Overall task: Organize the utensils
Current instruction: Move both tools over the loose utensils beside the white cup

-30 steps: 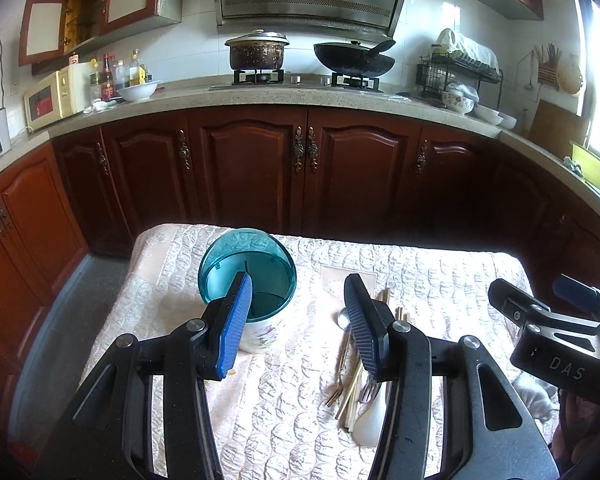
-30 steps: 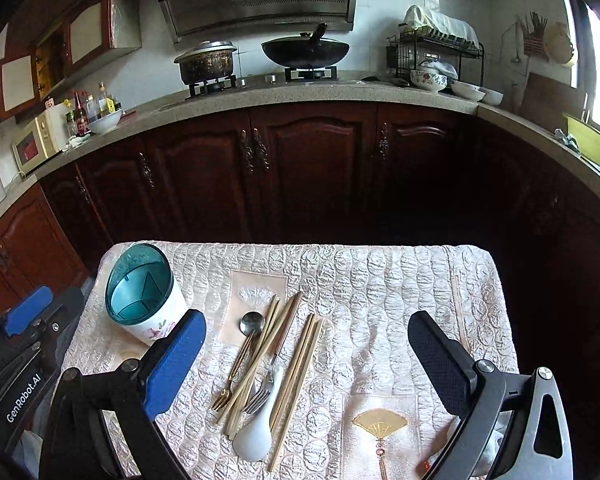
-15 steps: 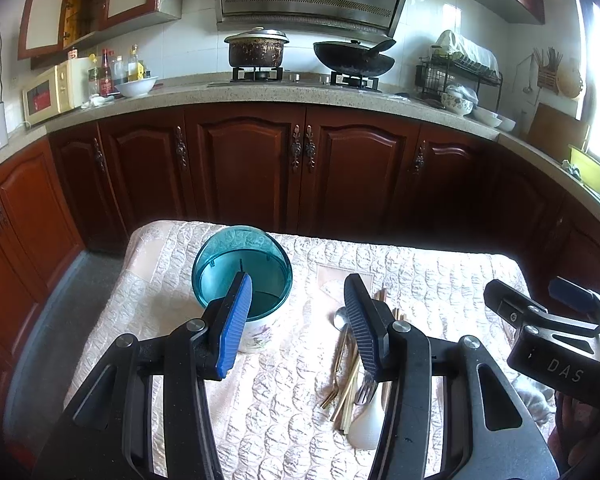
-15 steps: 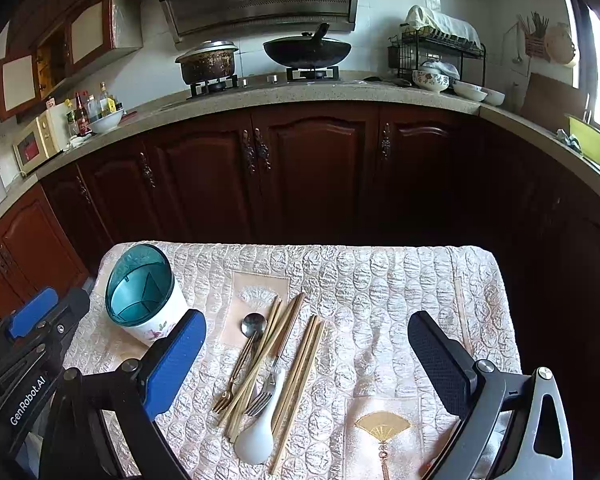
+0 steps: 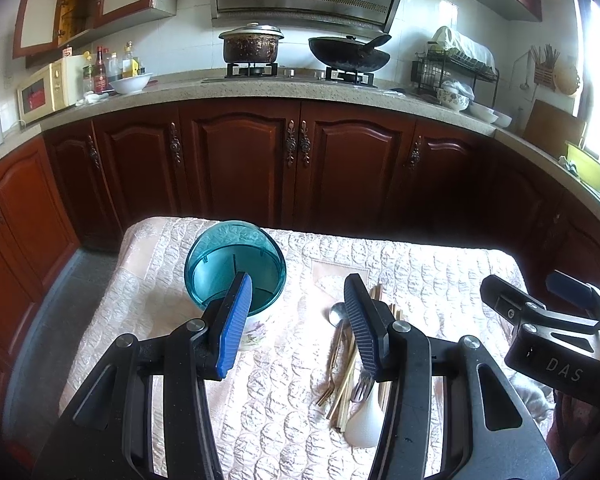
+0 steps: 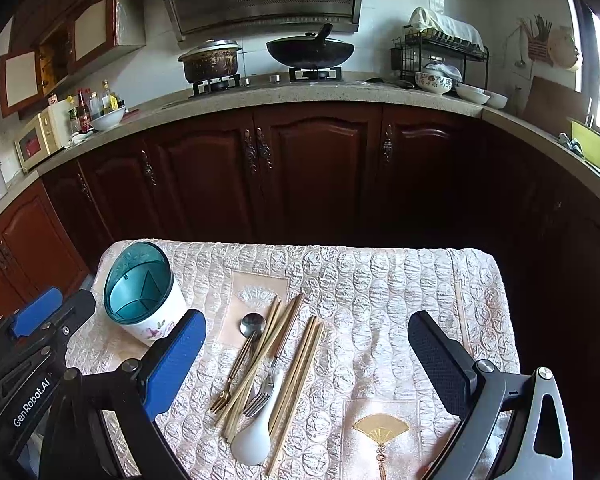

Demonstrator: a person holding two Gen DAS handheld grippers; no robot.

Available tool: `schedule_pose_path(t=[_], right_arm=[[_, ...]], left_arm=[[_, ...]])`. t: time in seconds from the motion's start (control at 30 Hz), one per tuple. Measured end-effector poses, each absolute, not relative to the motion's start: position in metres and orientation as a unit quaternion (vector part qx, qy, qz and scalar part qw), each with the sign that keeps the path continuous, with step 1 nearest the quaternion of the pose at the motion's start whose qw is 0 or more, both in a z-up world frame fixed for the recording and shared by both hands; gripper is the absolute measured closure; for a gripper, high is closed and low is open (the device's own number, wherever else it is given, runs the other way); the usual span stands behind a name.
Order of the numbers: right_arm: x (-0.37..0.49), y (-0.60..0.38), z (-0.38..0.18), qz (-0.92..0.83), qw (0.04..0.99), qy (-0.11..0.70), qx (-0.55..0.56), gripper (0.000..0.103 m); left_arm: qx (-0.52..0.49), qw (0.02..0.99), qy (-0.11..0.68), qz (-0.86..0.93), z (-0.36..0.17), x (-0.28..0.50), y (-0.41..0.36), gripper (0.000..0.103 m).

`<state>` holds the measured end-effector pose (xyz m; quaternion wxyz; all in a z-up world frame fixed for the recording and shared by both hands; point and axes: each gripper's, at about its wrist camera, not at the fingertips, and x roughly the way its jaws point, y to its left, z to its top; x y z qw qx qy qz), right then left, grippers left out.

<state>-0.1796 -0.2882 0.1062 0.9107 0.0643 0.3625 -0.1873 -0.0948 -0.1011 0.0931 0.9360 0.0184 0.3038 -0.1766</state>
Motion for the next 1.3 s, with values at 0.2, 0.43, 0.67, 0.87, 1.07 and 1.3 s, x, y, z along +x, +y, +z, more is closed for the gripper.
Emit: schedule_pose_path(t=[0.2,0.43,0.67,0.87,1.07,1.3], right_arm=[[-0.181,-0.287,0.102,-0.192,0.909,0.364,0.064,0.002],[-0.182,-0.289,0.1,-0.197,0.906,0.368,0.067,0.002],[-0.185,-0.291,0.097,-0.2,0.904,0.371,0.068,0.002],[-0.184,-0.294,0.093,-0.203,0.901,0.378,0.07,0.002],[-0.183,-0.295,0.091,-0.205,0.9,0.378,0.072,0.002],[-0.185,-0.307,0.086,-0.205,0.898,0.381,0.083,0.002]], left_arm=[[0.02,0.936,0.306,-0.174,0.091,-0.094,-0.101,0.055],[0.017,0.935,0.311,-0.172,0.089,-0.093,-0.1,0.055],[0.02,0.932,0.317,-0.174,0.085,-0.091,-0.101,0.055],[0.02,0.93,0.322,-0.173,0.081,-0.09,-0.101,0.055],[0.019,0.929,0.325,-0.175,0.081,-0.088,-0.101,0.055],[0.014,0.923,0.34,-0.178,0.074,-0.082,-0.099,0.055]])
